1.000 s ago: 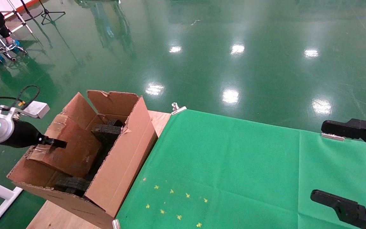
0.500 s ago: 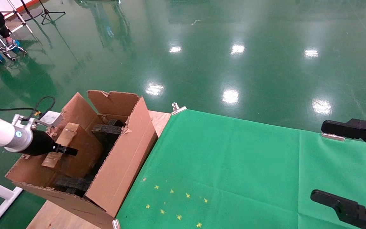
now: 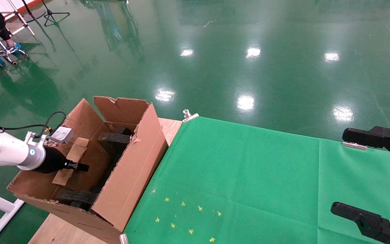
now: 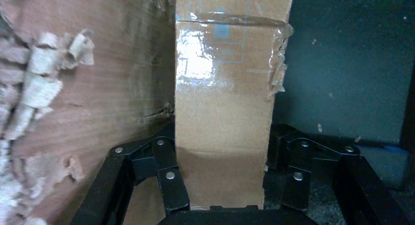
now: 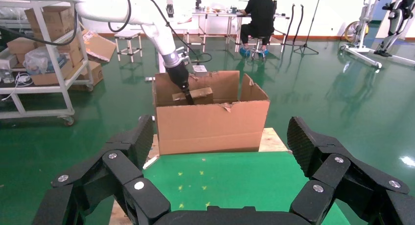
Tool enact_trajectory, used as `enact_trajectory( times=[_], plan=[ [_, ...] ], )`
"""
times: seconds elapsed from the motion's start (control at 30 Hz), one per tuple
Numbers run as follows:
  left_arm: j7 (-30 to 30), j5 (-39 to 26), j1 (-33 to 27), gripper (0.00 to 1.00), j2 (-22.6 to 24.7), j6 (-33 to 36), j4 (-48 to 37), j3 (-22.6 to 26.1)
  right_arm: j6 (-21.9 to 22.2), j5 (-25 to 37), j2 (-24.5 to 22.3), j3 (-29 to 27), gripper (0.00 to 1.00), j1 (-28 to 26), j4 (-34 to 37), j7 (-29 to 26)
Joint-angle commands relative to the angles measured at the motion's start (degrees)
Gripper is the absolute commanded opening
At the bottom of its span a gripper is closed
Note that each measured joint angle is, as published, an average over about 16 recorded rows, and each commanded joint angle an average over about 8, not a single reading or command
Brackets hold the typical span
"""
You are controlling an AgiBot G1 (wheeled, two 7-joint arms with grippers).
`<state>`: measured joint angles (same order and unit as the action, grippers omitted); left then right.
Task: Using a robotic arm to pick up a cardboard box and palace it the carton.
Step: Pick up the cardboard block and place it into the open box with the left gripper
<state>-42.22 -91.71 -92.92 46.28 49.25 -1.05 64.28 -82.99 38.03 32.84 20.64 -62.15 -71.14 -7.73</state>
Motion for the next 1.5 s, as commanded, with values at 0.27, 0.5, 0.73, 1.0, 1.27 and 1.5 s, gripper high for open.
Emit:
enact_trajectory(
  times=[0.27,0.5,0.73,1.0,1.27,1.5],
  plan=[
    [-0.7,0.5,0.9,1.0,0.3,-0.7,-0.2,-0.3,0.0,0.0,0.0,0.0,1.0,0.0,0.0,0.0],
    [-0.5,0.3,0.5,1.0,0.1,-0.4,-0.1,-0.2,0.0,0.0,0.0,0.0,1.0,0.0,0.0,0.0],
    [-0.1,0.1,-0.5,1.0,-0.3,-0.4,0.2,-0.1,0.0,0.0,0.0,0.0,1.0,0.0,0.0,0.0],
    [0.1,-0.5,-2.1,1.0,-0.3,-0.2,0.5,0.4,0.0,0.0,0.0,0.0,1.0,0.0,0.0,0.0],
    [0.5,0.0,-5.3,1.0,-1.0,1.2,1.8,0.1,0.0,0.0,0.0,0.0,1.0,0.0,0.0,0.0],
    [0.6,3.4,-11.6,1.0,-3.8,6.0,5.3,-2.3,0.0,0.0,0.0,0.0,1.0,0.0,0.0,0.0]
  ],
)
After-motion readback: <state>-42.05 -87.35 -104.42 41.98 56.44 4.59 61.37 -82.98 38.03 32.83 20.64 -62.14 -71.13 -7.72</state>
